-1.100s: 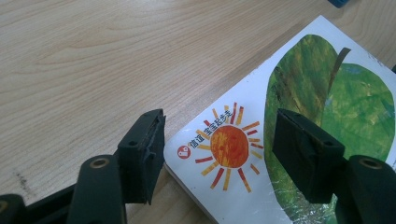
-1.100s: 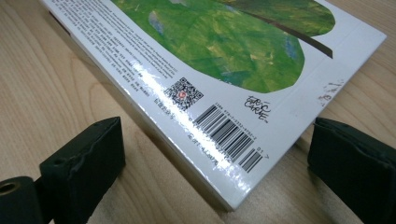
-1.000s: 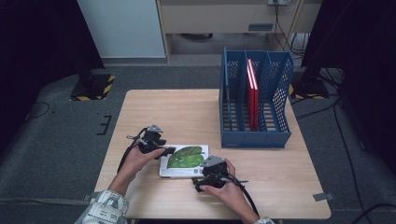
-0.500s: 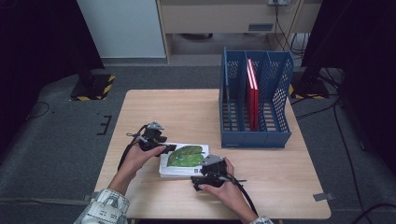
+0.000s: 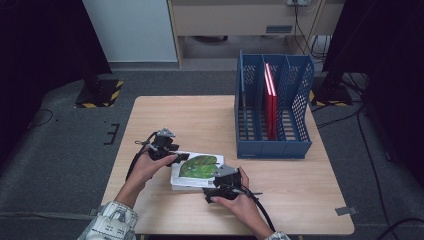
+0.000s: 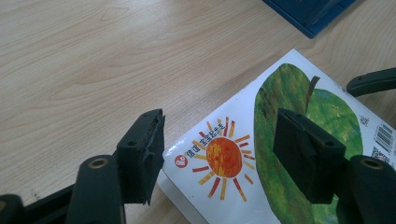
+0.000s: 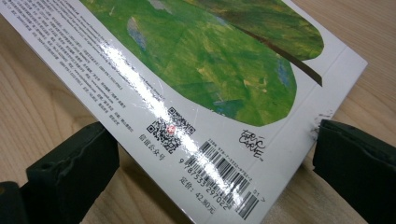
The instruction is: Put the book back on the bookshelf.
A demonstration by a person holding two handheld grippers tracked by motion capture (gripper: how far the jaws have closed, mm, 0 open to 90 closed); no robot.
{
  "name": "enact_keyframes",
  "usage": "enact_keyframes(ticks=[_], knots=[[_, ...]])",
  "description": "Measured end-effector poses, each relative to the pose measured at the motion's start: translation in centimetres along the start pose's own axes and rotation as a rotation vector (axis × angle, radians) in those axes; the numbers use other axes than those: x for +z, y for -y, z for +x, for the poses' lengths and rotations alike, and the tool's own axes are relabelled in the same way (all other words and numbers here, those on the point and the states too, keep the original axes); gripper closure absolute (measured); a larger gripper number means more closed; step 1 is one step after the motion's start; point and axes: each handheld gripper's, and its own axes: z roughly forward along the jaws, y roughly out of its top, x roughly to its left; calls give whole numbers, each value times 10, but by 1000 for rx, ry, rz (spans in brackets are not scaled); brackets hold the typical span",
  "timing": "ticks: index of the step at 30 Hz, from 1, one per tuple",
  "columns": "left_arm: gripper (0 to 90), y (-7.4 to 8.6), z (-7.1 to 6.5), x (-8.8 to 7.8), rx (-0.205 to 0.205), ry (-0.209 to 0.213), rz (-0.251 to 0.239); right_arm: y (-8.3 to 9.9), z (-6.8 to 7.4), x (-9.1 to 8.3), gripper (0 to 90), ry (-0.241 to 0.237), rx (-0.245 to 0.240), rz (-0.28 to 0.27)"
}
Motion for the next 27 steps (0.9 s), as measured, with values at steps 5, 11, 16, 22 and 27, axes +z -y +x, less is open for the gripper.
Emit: enact_keyframes(ticks=[5,11,16,22,27], knots=[[304,2,1,1,-9,8,-5,1,0,0,9,-5,16,-10],[237,5,2,4,-21,1,-16,1,-1,0,9,-5,16,-11],[180,7,1,-1,-20,-16,-33,1,-1,0,11,-6,18,-12],[168,16,-5,-10,-13,-9,-38,1,-1,0,12,-6,18,-12],[161,26,-9,-16,-15,9,-46,1,-1,0,12,-6,18,-12]])
